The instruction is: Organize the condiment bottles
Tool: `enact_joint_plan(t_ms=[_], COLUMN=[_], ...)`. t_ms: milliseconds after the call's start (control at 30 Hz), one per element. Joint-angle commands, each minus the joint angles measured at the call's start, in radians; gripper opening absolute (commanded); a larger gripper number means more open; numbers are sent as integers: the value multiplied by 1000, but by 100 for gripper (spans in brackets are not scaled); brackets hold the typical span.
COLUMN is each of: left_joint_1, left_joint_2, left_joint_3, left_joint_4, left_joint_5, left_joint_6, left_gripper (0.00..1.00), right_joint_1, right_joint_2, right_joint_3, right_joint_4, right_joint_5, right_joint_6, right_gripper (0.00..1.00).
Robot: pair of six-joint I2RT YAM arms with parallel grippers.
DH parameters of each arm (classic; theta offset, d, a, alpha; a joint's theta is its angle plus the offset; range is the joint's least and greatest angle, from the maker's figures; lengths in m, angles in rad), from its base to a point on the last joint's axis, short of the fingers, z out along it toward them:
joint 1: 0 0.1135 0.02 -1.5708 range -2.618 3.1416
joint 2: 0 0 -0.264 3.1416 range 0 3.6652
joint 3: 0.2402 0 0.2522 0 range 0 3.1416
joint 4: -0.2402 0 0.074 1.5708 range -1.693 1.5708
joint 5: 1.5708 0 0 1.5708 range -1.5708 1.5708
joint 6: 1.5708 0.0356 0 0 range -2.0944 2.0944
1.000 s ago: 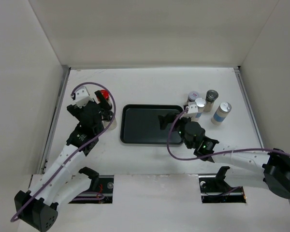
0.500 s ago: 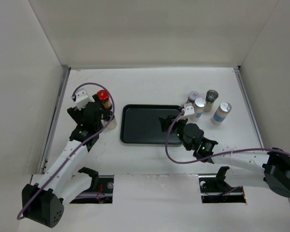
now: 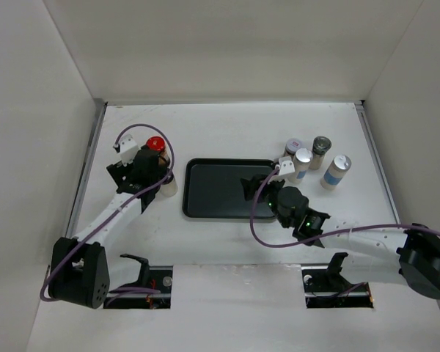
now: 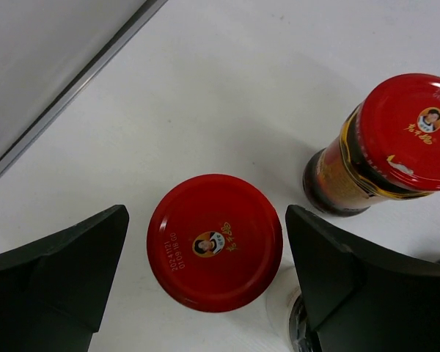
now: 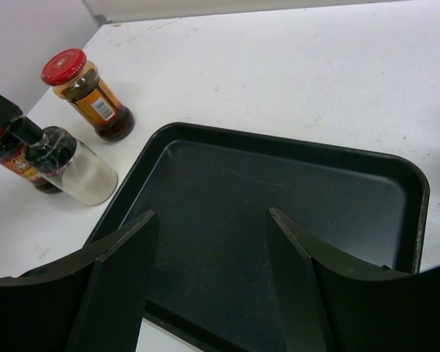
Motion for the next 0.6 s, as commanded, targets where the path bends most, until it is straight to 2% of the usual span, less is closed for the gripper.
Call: enact_joint_plan(t_ms=[0,67,167,200,333,400,567], left_joint_1=[29,54,74,83,92,91,66], left_joint_2=[36,63,70,64,10,-73,-307], left_joint_3=[-4,-4,-26,-36,-40,-56,12], left_joint_4=[70,79,110,122,113,112,46], left_joint_5=[57,106,151,160,168,148,62], left_joint_6=[-52,-65,-83,-85,-94,-95,-79], left_gripper=[89,87,76,68,46,38,35], right_joint_1=[-4,-7,-7,-4,-12,-10,-15], right_joint_2=[2,9,9,5,11,5,6], right_joint_3=[36,35,38,35,32,35,26], right_joint_4=[43,43,32,43,44,40,54], right_joint_5=[-14,-16,-16,-16,-16,-16,-16], right_joint_6=[-6,0,0,-3,0,0,2], right_gripper=[67,67,67,67,68,68,68])
